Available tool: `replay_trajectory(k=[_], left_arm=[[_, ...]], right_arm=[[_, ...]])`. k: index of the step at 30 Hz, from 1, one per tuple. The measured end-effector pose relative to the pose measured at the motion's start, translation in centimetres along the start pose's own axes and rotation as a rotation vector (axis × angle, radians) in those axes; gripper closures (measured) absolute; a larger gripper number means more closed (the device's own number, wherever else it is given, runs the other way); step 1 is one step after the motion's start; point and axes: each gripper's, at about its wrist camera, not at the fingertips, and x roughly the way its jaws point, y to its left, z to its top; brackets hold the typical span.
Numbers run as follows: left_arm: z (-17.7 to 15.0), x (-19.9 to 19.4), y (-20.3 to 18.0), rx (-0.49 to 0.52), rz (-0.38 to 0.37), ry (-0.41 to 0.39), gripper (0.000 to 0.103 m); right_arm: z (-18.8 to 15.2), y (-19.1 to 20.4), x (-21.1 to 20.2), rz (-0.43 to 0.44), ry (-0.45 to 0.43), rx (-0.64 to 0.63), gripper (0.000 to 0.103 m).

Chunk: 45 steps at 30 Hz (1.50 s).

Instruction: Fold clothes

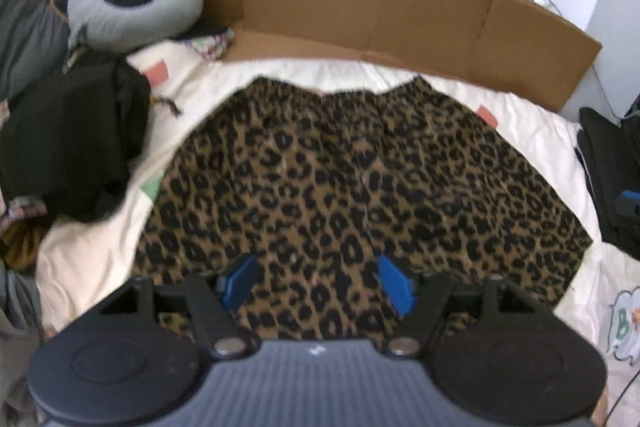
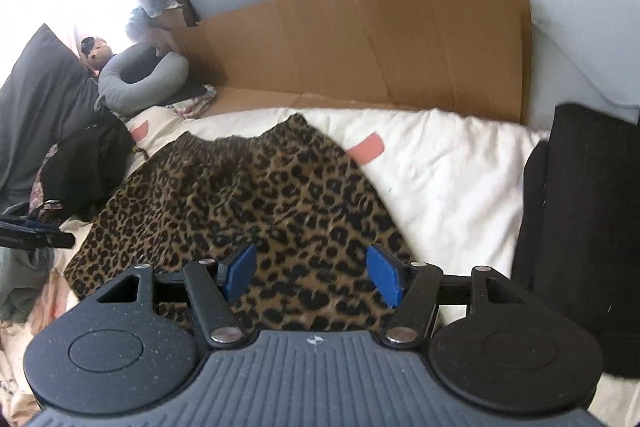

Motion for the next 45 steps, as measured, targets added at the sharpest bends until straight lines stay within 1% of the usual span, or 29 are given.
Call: replay_trajectory(k=[4, 9, 13, 17, 22, 24, 28, 31, 35, 37, 41, 43, 45], left_arm=[[-1.8, 0.4, -0.3, 0.005, -0.015, 0.03, 0.034], [-3.3, 0.5, -1.7, 0.047, -0.06, 0.036, 0.035], [-3.9, 0.5, -2.9, 0.084, -0.11, 0.042, 0.035], [-4.4, 0.5, -4.0, 0.105, -0.152, 0.046, 0.035], [-5.5, 0.3, -5.3, 0.146, -0.199, 0.06, 0.038], [-6.0, 0.4, -5.7, 0.163, -0.222, 0.073, 0.043], [-6.9, 0.8, -6.7, 0.202, -0.247, 0.11, 0.044], [-7.7, 1.4, -7.4, 0.221, -0.275, 0.161, 0.044], [-9.0, 2.5, -8.1, 0.266, -0.27, 0.187, 0.044], [-9.5, 3.3, -7.9, 0.25, -0.263, 0.206, 0.046], [-10.0, 4.9, -7.3, 0.218, -0.251, 0.241, 0.052], [-10.3, 5.4, -6.9, 0.18, -0.266, 0.267, 0.054], [-10.5, 5.9, -6.3, 0.124, -0.3, 0.292, 0.054]], right_arm=[[-1.9, 0.6, 0.1, 0.013, 0.051, -0.001, 0.035], [-3.8, 1.2, 0.0, 0.016, 0.098, -0.019, 0.035], [-4.6, 1.1, -0.3, -0.009, 0.12, -0.03, 0.035], [-5.2, 0.3, -0.5, -0.025, 0.137, -0.013, 0.035], [-6.0, -0.8, -0.3, -0.052, 0.162, 0.006, 0.036], [-6.3, -1.1, -0.3, -0.057, 0.172, 0.006, 0.036], [-6.6, -1.5, -0.2, -0.066, 0.182, 0.008, 0.036], [-6.7, -2.0, -0.1, -0.074, 0.187, 0.017, 0.036], [-6.9, -2.4, 0.1, -0.081, 0.193, 0.018, 0.036], [-7.0, -2.6, 0.1, -0.083, 0.196, 0.022, 0.035], [-7.3, -2.8, 0.2, -0.085, 0.202, 0.027, 0.036], [-7.4, -2.9, 0.4, -0.086, 0.205, 0.028, 0.036], [-7.5, -3.0, 0.5, -0.086, 0.207, 0.028, 0.035]])
